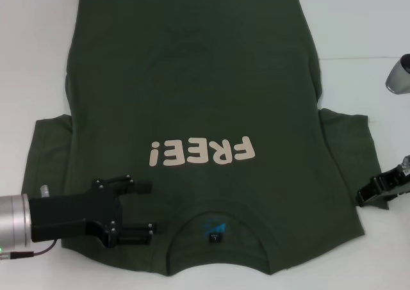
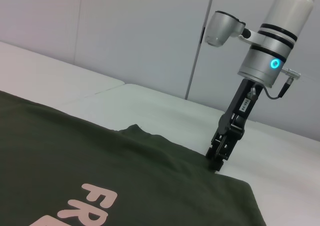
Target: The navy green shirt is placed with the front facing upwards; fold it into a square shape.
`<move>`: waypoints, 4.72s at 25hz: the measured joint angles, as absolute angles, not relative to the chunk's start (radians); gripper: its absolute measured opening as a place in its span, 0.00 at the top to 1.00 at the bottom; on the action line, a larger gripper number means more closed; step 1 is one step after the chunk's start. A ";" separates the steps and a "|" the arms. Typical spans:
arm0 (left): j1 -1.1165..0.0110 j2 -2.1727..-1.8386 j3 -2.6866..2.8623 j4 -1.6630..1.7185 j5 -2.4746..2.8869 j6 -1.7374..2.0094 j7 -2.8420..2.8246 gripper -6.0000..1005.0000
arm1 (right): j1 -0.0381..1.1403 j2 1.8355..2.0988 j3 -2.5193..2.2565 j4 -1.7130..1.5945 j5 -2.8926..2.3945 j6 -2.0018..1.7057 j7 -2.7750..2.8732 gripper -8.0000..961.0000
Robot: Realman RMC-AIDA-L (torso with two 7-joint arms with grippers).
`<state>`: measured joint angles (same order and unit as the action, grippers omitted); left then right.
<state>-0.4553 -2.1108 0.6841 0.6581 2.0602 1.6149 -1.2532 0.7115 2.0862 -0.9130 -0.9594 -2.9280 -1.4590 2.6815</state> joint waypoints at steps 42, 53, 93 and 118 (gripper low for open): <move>-0.475 -2.108 0.683 0.661 2.062 1.574 -1.263 0.12 | 0.739 2.066 -1.008 -0.959 -2.931 -1.430 2.689 0.97; -0.474 -2.113 0.684 0.660 2.062 1.575 -1.273 0.12 | 0.704 2.017 -1.081 -0.960 -2.934 -1.363 2.727 0.99; -0.474 -2.123 0.684 0.666 2.062 1.587 -1.276 0.12 | 0.653 1.981 -1.035 -1.036 -2.933 -1.160 2.701 0.99; -0.470 -2.125 0.679 0.660 2.062 1.575 -1.278 0.12 | 0.672 2.095 -1.216 -1.163 -2.611 -1.195 2.519 0.99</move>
